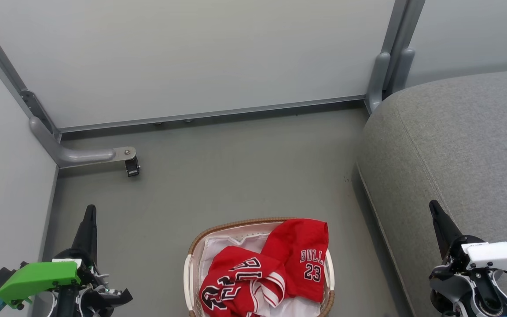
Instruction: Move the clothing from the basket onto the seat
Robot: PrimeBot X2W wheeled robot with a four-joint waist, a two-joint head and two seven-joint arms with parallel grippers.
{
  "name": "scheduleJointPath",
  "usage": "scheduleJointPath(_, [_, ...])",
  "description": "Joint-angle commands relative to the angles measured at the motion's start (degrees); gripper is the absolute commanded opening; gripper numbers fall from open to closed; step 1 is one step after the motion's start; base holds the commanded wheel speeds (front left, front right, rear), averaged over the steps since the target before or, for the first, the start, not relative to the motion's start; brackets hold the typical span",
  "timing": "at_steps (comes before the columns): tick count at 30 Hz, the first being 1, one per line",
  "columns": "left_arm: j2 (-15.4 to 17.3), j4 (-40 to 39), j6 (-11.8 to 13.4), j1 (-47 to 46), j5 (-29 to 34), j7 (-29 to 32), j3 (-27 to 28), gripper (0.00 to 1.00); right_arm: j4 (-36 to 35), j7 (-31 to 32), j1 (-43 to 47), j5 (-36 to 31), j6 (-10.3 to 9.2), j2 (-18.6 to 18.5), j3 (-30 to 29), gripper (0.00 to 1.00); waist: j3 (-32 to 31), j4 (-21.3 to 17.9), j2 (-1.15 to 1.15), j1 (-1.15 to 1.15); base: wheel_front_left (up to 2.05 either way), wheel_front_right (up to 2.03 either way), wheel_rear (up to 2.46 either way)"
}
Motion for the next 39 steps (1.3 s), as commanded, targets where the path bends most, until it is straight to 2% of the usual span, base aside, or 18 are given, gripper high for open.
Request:
scheduleJointPath(1, [0.4,-0.1,-0.3,-0.6,-0.2,0.2,0.1,0.0,-0.1,0.2,-0.1,0.2,0.0,-0.2,-0.1,0.0,0.0,0.0,0.0,0.0,0.0,0.0,0.0])
scheduleJointPath(6, [0.4,-0.1,-0.3,-0.6,-0.2,0.2,0.1,0.0,-0.1,0.2,-0.1,0.2,0.0,-0.2,-0.1,0.0,0.0,0.0,0.0,0.0,0.0,0.0,0.0])
scheduleJointPath(7, [0.0,0.2,0.0,0.0,0.0,0.0,0.0,1.0,0.2,0.0,0.0,0.0,0.0,0.0,0.0,1.0,0.0,0.0,0.0,0.0,0.0,0.0,0.0])
scheduleJointPath(14, [-0.3,1.7,0.1,0.7,1.1,-1.2,-0.5,1.0,1.2,-0.6,0.4,-0.8,-0.01,0.1,0.5,1.0,0.1,0.0,0.0,0.0,0.0,0.0,0.0])
scheduleJointPath(18, [0.2,1.9,0.1,0.3,4.0,-2.4,-0.9,1.0,1.2,-2.1,-0.1,-2.5,-0.01,-1.0,1.8,1.0,0.2,0.0,0.0,0.0,0.0,0.0,0.0])
scheduleJointPath(24, [0.2,2.0,0.1,-0.3,12.0,-4.0,-0.9,1.0,2.1,-4.0,-1.7,-7.4,-0.01,-2.6,3.8,1.0,0.5,0.0,0.0,0.0,0.0,0.0,0.0])
scheduleJointPath(39, [1.2,2.8,0.1,-1.1,32.5,-7.6,-4.0,1.0,3.5,-7.6,-5.1,-24.9,0.0,-4.3,6.3,1.0,1.2,0.0,0.0,0.0,0.0,0.0,0.0])
